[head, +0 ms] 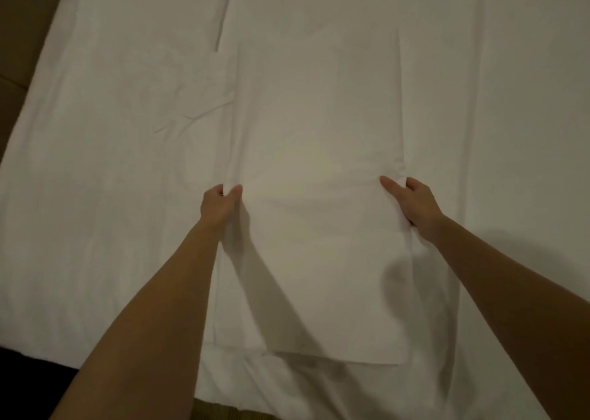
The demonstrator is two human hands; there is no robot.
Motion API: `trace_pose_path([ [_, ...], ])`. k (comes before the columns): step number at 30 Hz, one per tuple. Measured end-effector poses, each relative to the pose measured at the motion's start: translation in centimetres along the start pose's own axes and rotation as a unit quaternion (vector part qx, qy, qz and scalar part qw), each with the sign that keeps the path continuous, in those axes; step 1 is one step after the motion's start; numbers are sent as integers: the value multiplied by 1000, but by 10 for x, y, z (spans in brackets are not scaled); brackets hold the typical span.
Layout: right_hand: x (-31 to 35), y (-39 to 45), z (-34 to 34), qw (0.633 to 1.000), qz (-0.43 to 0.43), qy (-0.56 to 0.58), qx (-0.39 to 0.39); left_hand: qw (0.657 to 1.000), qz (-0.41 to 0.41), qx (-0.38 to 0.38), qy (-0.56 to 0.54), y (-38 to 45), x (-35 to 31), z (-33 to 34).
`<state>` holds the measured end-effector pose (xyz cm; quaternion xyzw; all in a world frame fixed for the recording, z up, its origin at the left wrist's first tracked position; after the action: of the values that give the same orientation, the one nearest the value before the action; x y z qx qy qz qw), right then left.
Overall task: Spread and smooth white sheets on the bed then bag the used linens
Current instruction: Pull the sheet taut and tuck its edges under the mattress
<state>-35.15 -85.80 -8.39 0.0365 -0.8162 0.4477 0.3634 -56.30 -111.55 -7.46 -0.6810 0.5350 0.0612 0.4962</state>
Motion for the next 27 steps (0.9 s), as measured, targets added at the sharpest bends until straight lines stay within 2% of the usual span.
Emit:
trace_pose_path([
  [3, 5, -5, 3, 999, -36, -8, -22, 993, 19, -112, 36, -14, 8, 9],
  [5, 13, -14, 3, 997, -68, -9, -32, 984, 87, -147, 46, -30, 5, 17],
  [7, 28, -28, 1, 995, -97, -5, -22, 977, 149, -83, 130, -47, 9, 27],
  [9, 51, -43, -1, 993, -118, -9, 3, 970, 139, 30, 196, -57, 20, 36],
  [10, 65, -52, 0, 992, -129, -6, 19, 974, 117, 67, 184, -58, 21, 36],
  [12, 100, -72, 9, 987, -152, 1, 46, 985, 76, 112, 108, -53, 15, 28],
  [14, 137, -93, 31, 982, -179, 8, 64, 986, 18, 158, -50, -48, -2, 6],
  [16, 170, -112, 65, 975, -207, 19, 80, 950, -52, 206, -229, -49, -21, -26],
  [18, 197, -129, 111, 965, -240, 34, 105, 917, -82, 247, -304, -51, -37, -64],
  [22, 225, -157, 222, 950, -268, 11, 162, 836, -43, 332, -435, -48, -55, -144],
  [24, 230, -169, 281, 943, -268, -25, 194, 835, -25, 315, -450, -44, -55, -185],
  [27, 218, -176, 356, 932, -240, -64, 264, 876, -33, 221, -427, -18, -30, -232],
])
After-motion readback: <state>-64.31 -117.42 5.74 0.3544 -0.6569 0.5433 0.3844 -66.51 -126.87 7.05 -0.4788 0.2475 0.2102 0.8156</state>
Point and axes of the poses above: each hand's wrist, its own y-axis towards the middle knuckle, its own z-axis out of the palm, x = y × z, the point moved 1 cm from there along y, towards the middle knuckle, and after that the axes turned 7 degrees about -y, right-handed, at the moved point
